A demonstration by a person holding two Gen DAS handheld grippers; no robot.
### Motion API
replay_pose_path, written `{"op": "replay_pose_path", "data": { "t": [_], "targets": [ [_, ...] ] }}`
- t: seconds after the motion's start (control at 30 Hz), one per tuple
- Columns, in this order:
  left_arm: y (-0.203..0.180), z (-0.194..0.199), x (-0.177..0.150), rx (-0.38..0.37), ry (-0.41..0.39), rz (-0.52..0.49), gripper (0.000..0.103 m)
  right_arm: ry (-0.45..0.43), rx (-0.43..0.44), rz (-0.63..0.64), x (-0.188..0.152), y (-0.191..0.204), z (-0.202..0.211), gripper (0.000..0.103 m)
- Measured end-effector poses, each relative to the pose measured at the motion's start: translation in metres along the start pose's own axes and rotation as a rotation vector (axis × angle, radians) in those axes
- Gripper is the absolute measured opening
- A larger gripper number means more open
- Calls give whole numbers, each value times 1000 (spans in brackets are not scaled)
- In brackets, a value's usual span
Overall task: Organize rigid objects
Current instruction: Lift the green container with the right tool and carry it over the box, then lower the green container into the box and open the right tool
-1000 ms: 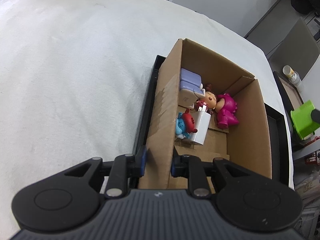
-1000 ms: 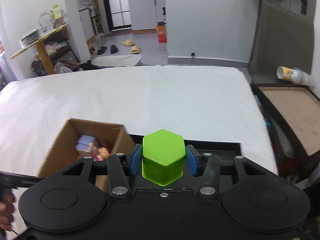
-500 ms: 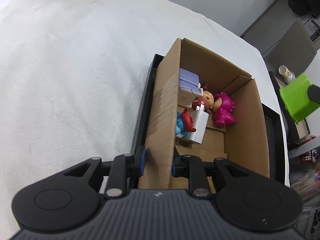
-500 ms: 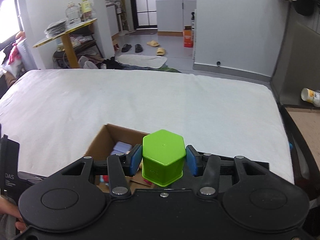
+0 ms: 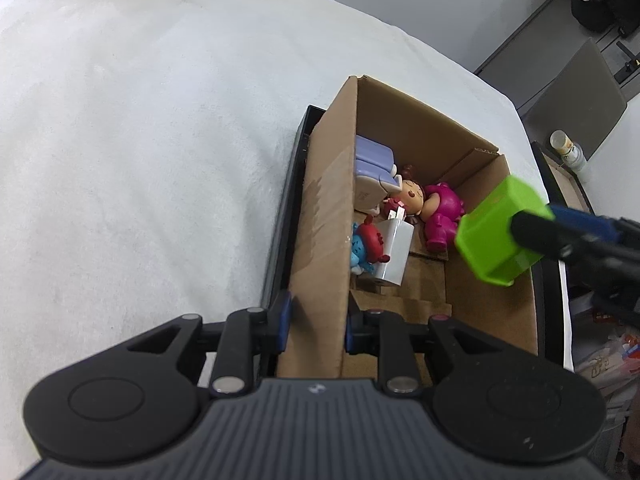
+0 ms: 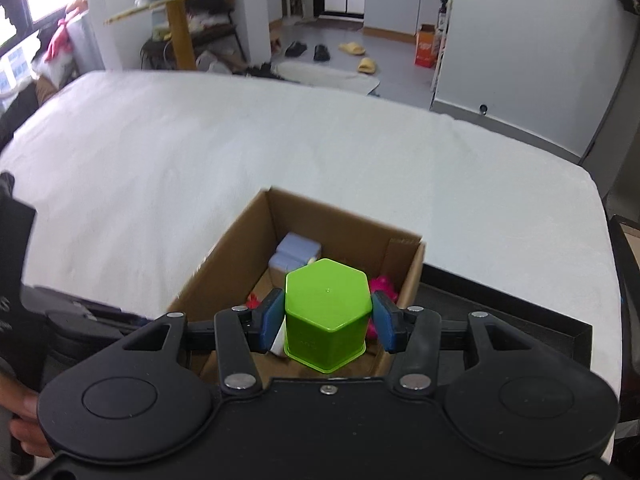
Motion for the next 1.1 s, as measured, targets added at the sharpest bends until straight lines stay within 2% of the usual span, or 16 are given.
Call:
{"op": "replay_pose_path", "data": {
  "t": [0.4,0.77,0.9,1.1],
  "targets": [
    [3,0,1,-17,2,3,24,81,-70,156,-12,26,-25,47],
    [3,1,0,-19,1,4,24,116,-122,203,-16,33,-41,48],
    [3,2,1,-23,-3,3,25,93,-94,187,-17,29,-28,49],
    [2,3,3,-13,-21,-6,25,68,-112,146,-22,14,-2,49]
  ]
}}
Point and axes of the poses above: each gripper's, at about its wrist camera, not at the fingertips, and z roughly against the way its jaws point, y to its left, x to its top, the point moved 3 cm from there along -z, roughly the way its jaws point
